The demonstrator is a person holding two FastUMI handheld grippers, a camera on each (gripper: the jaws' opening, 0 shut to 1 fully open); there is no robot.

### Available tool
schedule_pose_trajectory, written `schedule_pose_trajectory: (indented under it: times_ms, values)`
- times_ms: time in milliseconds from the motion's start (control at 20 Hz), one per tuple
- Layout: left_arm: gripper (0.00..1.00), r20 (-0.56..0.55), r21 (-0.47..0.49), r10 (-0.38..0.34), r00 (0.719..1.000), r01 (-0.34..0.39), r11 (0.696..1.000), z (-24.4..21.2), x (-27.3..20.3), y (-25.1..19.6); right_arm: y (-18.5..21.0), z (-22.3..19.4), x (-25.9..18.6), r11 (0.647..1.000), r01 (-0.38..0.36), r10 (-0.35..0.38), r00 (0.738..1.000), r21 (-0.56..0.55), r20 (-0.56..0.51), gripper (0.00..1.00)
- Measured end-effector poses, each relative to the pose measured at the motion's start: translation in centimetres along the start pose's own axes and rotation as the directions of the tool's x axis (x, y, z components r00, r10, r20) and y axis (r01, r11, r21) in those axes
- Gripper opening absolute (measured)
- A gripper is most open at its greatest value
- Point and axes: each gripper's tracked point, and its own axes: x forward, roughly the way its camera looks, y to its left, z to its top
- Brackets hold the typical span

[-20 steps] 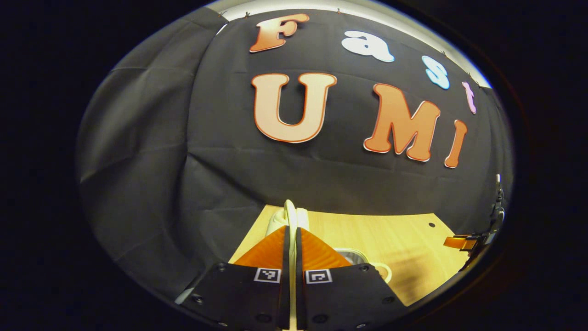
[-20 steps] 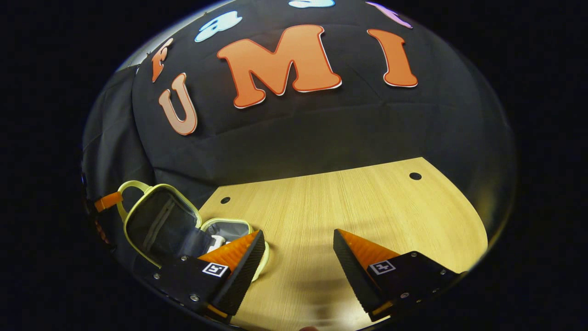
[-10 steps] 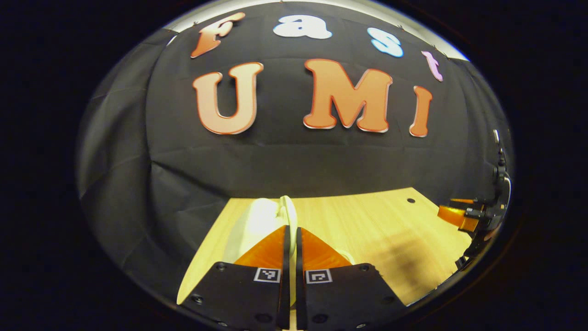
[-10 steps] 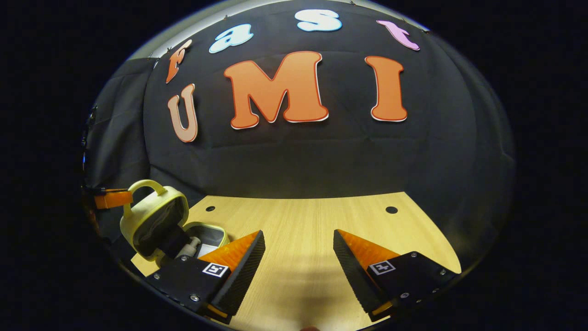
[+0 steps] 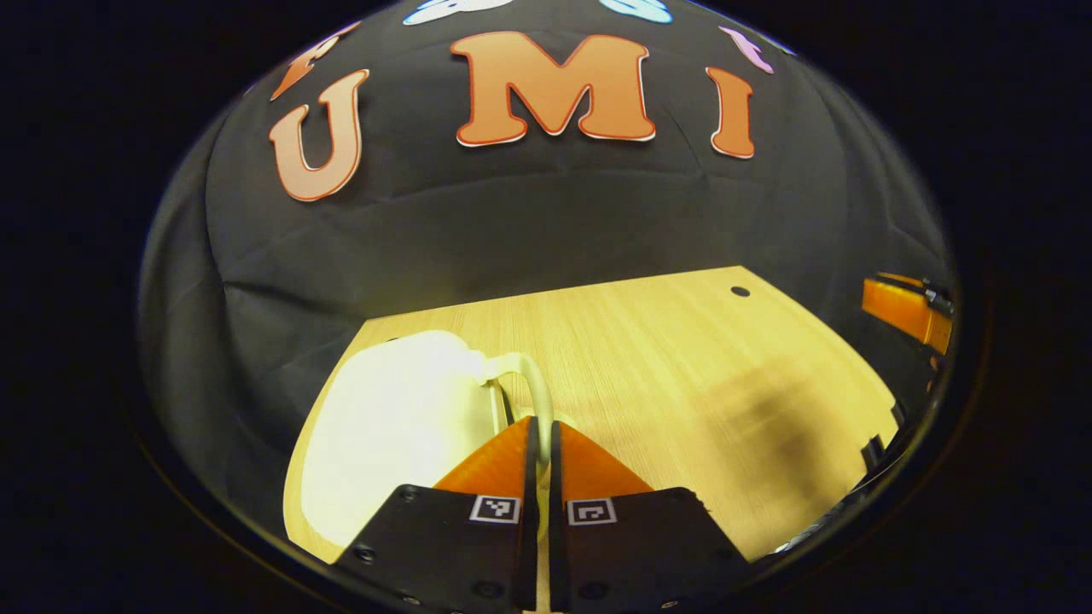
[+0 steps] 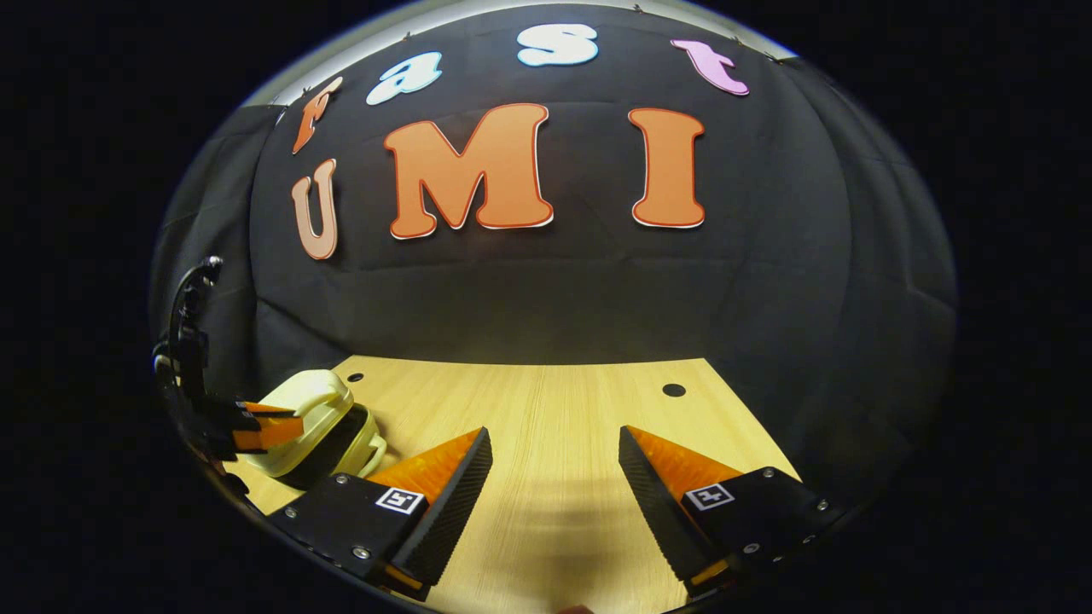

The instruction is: First open the suitcase, pack the skin care products into it, and then close the suitcase.

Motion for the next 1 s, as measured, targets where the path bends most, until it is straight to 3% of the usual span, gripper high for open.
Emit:
schedule_pose_trajectory:
  times_ms: [100, 200, 250, 300, 350, 450, 550, 700, 1000]
  values:
    - [0.07, -0.026, 0.034, 0.040, 0.999, -0.039, 0.999, -0.8, 0.4, -1.2, -0.1, 0.6, -0.5, 1.000, -0.007, 0.008, 1.000, -0.008, 0.015, 0.96]
    - [0.17, 0.001, -0.044, -0.025, 1.000, 0.025, 0.999, -0.1, -0.1, -3.5, -0.2, 1.1, -0.7, 1.000, -0.016, 0.017, 0.999, -0.010, 0.030, 0.96]
    - [0.18, 0.047, -0.048, -0.026, 0.999, 0.028, 0.998, 1.8, -1.2, -4.5, -0.3, 1.3, -0.9, 1.000, -0.019, 0.019, 0.999, -0.011, 0.035, 0.96]
    - [0.39, 0.108, -0.021, -0.011, 0.994, 0.013, 1.000, 4.1, -1.8, -5.4, -0.4, 1.7, -1.3, 1.000, -0.024, 0.025, 0.999, -0.010, 0.047, 0.96]
    - [0.52, 0.143, -0.018, -0.012, 0.990, 0.015, 1.000, 5.5, -2.4, -6.1, -0.5, 2.0, -1.5, 1.000, -0.030, 0.031, 0.998, -0.007, 0.057, 0.96]
    - [0.61, 0.243, -0.046, -0.012, 0.970, 0.024, 0.999, 9.0, -4.5, -7.7, -0.6, 3.3, -2.2, 0.999, -0.035, 0.035, 0.995, 0.001, 0.091, 0.96]
    - [0.93, 0.377, -0.068, 0.020, 0.926, 0.006, 0.998, 13.4, -7.3, -8.6, -0.2, 5.3, -3.2, 0.998, -0.068, 0.069, 0.984, -0.008, 0.162, 0.96]
    - [0.98, 0.480, -0.103, 0.051, 0.876, -0.001, 0.995, 15.7, -9.6, -8.8, 0.9, 6.6, -3.9, 0.992, -0.098, 0.114, 0.965, -0.078, 0.235, 0.95]
    - [0.98, 0.470, -0.188, 0.135, 0.872, -0.051, 0.981, 14.7, -10.1, -6.6, 1.3, 5.7, -3.6, 0.990, -0.097, 0.118, 0.968, -0.102, 0.222, 0.95]
